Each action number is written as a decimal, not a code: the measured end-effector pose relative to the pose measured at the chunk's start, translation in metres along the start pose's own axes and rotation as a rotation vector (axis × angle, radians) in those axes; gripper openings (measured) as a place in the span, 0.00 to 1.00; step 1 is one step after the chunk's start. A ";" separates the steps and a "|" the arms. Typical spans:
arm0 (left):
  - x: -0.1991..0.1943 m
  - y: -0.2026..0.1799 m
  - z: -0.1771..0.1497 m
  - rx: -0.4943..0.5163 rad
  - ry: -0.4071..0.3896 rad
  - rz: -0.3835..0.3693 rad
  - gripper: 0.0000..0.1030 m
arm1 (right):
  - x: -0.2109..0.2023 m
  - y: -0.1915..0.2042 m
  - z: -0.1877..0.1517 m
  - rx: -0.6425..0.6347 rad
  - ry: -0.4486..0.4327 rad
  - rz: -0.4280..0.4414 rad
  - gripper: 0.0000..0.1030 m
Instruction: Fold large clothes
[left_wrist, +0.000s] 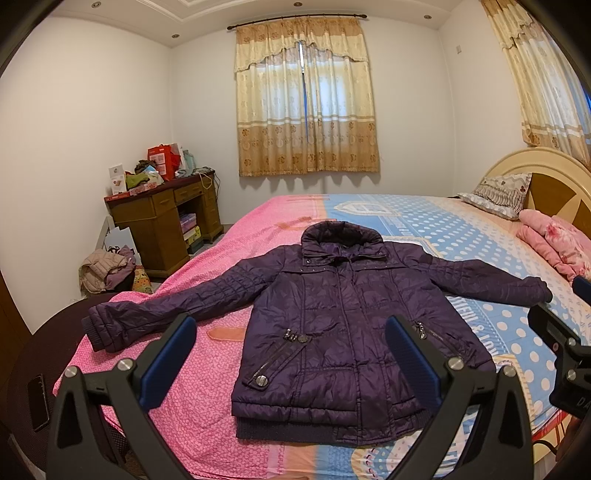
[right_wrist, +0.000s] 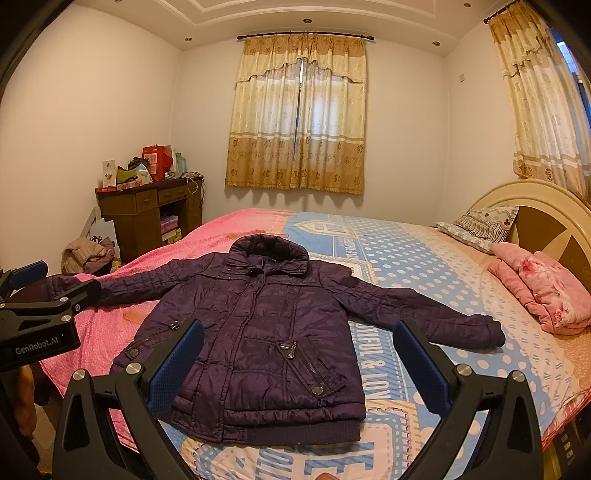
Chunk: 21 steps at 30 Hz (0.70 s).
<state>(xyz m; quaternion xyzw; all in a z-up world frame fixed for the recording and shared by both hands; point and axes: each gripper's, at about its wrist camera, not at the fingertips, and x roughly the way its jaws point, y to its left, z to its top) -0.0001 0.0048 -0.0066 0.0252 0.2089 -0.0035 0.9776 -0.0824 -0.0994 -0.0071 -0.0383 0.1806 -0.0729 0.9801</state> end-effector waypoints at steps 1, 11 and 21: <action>0.000 0.000 0.000 0.001 0.000 -0.001 1.00 | 0.000 0.000 0.001 -0.001 0.002 0.002 0.99; 0.009 -0.003 -0.008 0.007 0.004 -0.033 1.00 | 0.025 -0.037 -0.009 0.111 0.069 0.134 0.99; 0.068 -0.015 -0.024 0.046 0.105 -0.020 1.00 | 0.116 -0.181 -0.073 0.351 0.260 -0.107 0.99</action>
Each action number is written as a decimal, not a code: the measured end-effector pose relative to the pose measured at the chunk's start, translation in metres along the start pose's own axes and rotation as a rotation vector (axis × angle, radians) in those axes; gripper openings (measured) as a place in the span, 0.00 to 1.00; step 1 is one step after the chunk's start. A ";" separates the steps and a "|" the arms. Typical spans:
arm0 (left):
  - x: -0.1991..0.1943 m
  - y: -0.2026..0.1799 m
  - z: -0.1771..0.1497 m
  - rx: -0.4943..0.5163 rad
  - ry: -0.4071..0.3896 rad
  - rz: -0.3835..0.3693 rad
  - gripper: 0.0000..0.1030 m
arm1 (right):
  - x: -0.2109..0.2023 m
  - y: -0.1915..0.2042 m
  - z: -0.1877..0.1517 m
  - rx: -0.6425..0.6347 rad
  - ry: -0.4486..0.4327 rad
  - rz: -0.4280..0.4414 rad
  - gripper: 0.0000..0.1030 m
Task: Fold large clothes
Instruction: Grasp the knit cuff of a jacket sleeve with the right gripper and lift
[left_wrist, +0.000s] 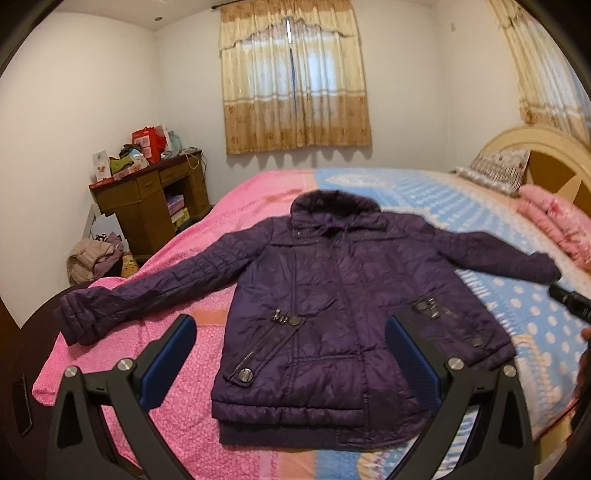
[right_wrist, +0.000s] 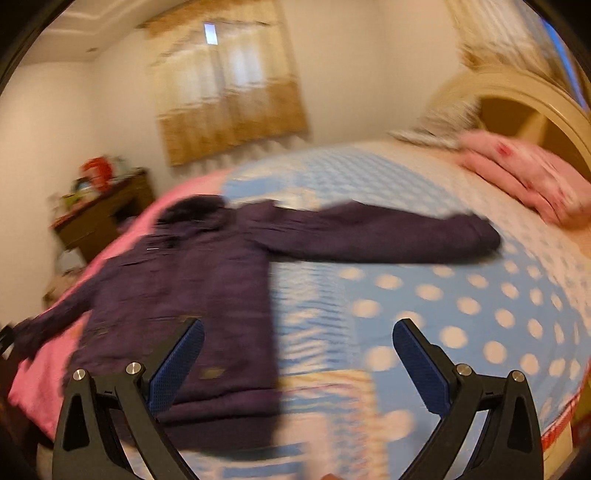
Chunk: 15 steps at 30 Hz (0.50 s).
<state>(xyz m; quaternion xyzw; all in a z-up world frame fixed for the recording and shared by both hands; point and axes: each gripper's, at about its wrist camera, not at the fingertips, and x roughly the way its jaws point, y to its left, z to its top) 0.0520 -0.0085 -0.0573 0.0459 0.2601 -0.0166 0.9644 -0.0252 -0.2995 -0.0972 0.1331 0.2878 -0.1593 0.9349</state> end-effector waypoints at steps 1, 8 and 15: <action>0.008 -0.003 0.000 0.008 0.013 0.003 1.00 | 0.009 -0.014 0.001 0.024 0.024 -0.015 0.99; 0.046 -0.031 0.004 0.098 0.057 -0.018 1.00 | 0.052 -0.110 0.027 0.214 0.081 -0.105 0.99; 0.081 -0.045 0.019 0.127 0.048 -0.015 1.00 | 0.090 -0.196 0.064 0.407 0.071 -0.148 0.93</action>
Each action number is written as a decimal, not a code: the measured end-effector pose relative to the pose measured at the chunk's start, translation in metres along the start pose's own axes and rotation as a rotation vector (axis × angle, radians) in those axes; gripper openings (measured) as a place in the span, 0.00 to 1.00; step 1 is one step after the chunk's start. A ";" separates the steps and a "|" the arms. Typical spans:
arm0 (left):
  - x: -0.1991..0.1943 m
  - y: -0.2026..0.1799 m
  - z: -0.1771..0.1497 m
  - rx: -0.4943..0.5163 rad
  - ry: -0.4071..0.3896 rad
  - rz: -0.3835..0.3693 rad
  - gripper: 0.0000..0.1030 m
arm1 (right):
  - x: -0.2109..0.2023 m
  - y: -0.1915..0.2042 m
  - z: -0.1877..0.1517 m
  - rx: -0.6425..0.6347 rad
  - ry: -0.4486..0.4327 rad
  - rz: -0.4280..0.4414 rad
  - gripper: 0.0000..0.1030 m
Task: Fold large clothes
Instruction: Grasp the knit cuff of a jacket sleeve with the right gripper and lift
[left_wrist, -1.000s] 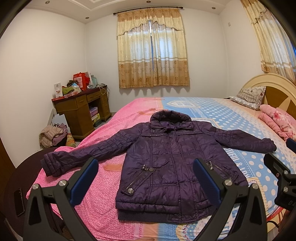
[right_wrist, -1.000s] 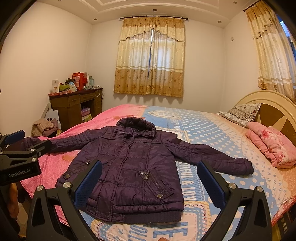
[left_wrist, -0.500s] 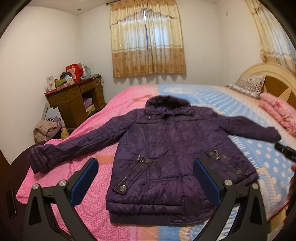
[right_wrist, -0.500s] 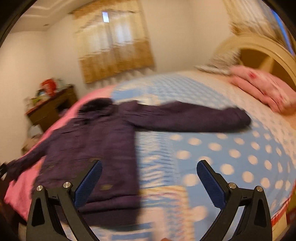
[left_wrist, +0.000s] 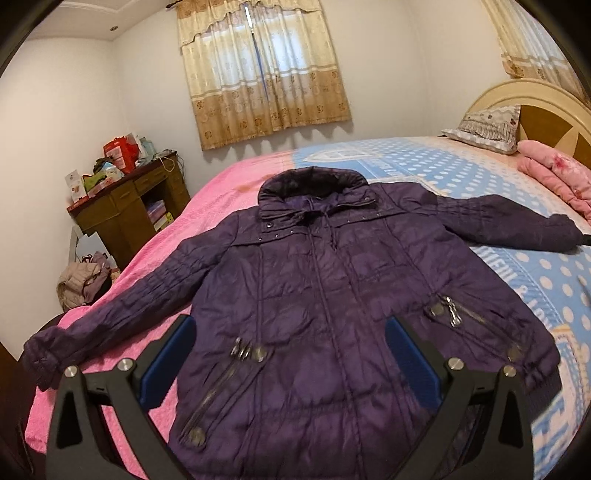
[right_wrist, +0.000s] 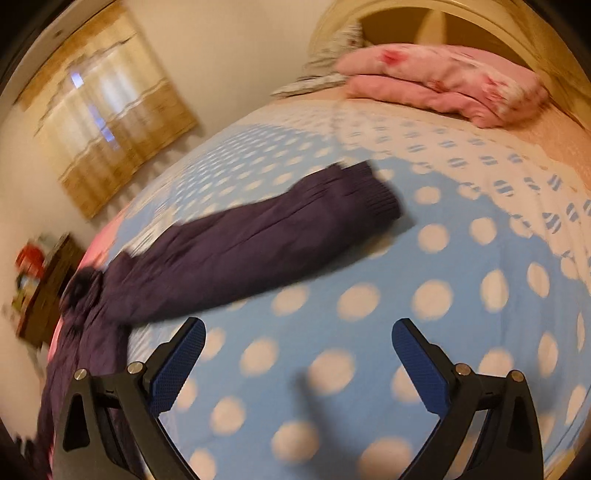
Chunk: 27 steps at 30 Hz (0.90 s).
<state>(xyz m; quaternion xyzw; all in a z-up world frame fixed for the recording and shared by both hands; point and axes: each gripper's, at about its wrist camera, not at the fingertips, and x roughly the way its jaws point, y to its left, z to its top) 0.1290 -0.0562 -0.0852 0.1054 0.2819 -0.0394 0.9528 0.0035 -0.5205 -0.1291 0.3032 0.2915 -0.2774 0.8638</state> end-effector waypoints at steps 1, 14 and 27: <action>0.005 0.000 0.002 -0.004 0.004 0.004 1.00 | 0.003 -0.001 0.005 0.008 -0.003 -0.004 0.91; 0.047 -0.004 0.005 -0.038 0.067 0.022 1.00 | 0.077 -0.044 0.061 0.259 0.028 0.049 0.74; 0.043 0.010 -0.002 -0.098 0.080 -0.005 1.00 | 0.047 -0.010 0.084 0.191 -0.056 0.194 0.29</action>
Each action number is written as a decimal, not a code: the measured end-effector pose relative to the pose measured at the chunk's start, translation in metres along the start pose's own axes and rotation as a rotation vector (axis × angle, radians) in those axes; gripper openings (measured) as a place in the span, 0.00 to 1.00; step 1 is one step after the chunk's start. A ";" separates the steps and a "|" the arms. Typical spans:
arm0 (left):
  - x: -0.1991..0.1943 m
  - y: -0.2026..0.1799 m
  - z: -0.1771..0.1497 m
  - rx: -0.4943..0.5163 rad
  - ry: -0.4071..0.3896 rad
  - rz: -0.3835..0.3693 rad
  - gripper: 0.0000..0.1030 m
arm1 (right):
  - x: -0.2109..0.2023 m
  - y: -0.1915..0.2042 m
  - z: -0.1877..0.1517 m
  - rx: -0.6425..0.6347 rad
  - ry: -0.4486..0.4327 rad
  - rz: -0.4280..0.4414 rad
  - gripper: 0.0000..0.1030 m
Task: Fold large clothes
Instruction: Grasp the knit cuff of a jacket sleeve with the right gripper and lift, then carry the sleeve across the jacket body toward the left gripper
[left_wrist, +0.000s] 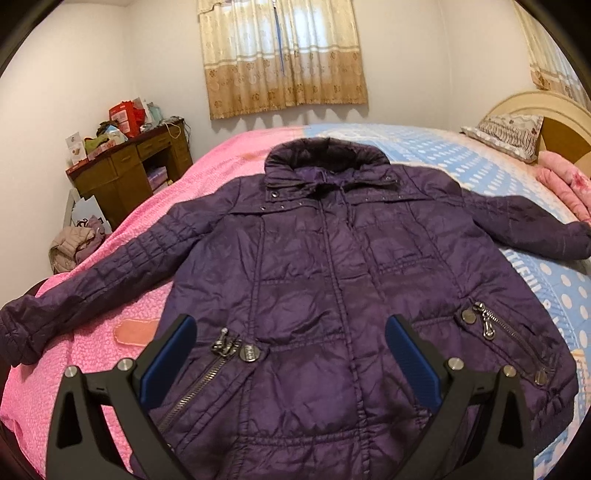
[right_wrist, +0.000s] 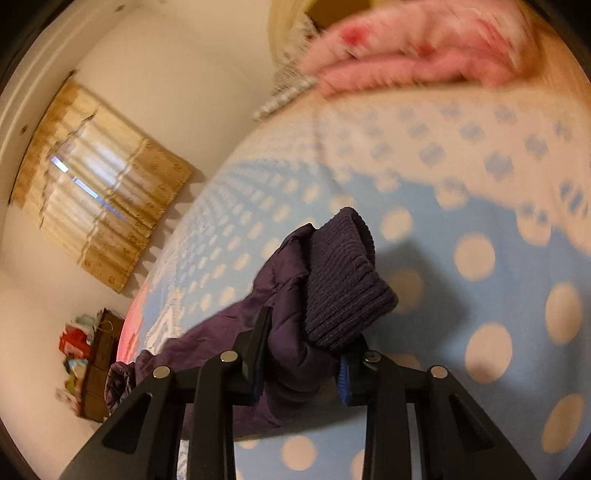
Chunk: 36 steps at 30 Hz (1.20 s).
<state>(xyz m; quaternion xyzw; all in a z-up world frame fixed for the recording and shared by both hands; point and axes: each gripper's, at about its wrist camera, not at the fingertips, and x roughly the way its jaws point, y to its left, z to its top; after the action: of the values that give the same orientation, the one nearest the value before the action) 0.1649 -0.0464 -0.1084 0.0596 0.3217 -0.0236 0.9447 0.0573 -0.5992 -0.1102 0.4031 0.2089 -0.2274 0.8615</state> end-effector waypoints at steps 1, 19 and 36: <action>-0.003 0.002 0.000 -0.004 -0.010 -0.001 1.00 | -0.007 0.015 0.005 -0.038 -0.021 0.002 0.29; -0.020 0.045 -0.011 -0.090 -0.050 0.003 1.00 | -0.078 0.315 -0.022 -0.750 -0.136 0.182 0.28; -0.020 0.080 -0.017 -0.157 -0.066 0.047 1.00 | -0.051 0.472 -0.249 -1.274 0.019 0.375 0.27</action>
<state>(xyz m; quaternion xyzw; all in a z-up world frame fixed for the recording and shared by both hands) 0.1459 0.0354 -0.1020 -0.0078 0.2896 0.0219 0.9569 0.2363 -0.1213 0.0545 -0.1537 0.2363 0.0978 0.9544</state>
